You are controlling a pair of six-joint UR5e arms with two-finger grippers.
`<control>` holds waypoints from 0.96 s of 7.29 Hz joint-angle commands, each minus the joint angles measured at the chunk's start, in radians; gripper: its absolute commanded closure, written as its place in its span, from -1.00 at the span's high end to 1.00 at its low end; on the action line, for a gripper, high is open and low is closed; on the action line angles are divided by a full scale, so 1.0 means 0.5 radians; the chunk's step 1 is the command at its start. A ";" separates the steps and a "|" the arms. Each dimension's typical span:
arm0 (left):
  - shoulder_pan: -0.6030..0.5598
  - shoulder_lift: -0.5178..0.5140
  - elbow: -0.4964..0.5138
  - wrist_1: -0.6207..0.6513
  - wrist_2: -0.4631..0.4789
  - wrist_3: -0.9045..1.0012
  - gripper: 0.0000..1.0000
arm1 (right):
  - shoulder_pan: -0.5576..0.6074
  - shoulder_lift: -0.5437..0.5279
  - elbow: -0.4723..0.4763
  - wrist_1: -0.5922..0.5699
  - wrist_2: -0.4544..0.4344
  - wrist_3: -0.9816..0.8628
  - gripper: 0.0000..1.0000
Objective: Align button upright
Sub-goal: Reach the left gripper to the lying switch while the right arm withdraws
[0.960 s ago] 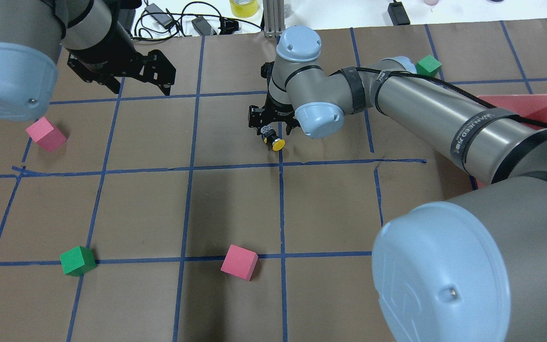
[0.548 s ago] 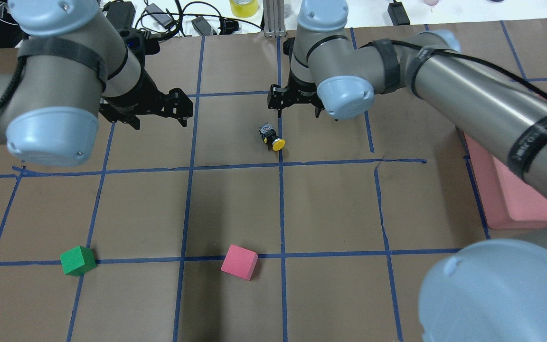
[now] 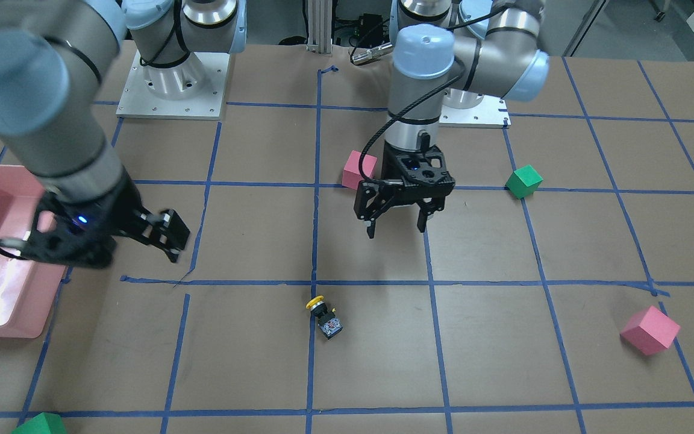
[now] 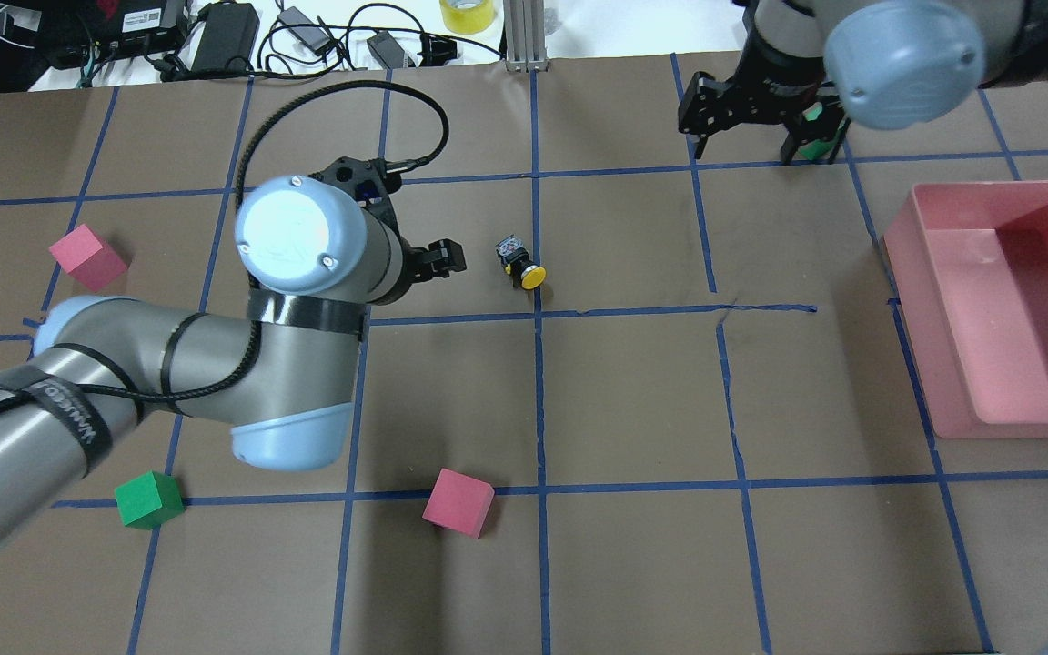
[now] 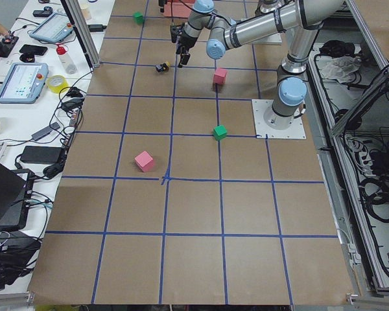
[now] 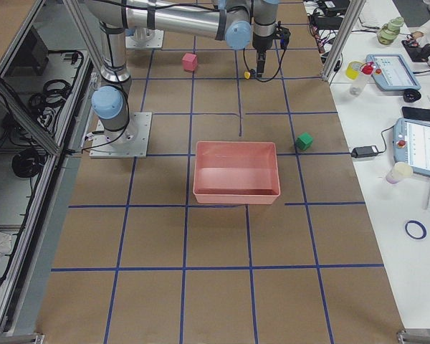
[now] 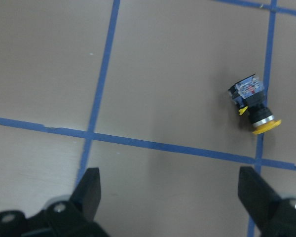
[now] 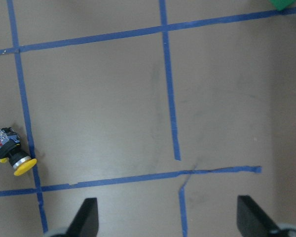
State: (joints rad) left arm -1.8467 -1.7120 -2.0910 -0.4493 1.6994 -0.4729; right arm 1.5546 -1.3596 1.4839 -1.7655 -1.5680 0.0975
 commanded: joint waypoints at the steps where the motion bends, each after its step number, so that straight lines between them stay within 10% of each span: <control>1: -0.254 -0.296 -0.024 0.550 0.269 -0.326 1.00 | -0.059 -0.116 0.002 0.165 -0.085 -0.440 1.00; 7: -0.577 -1.146 0.610 0.669 0.794 -0.643 1.00 | -0.103 -0.168 0.024 0.257 0.046 -0.695 1.00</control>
State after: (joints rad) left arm -2.1119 -2.2119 -1.8358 -0.1145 2.0549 -0.7811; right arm 1.5013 -1.4410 1.4942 -1.6387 -1.5648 -0.2490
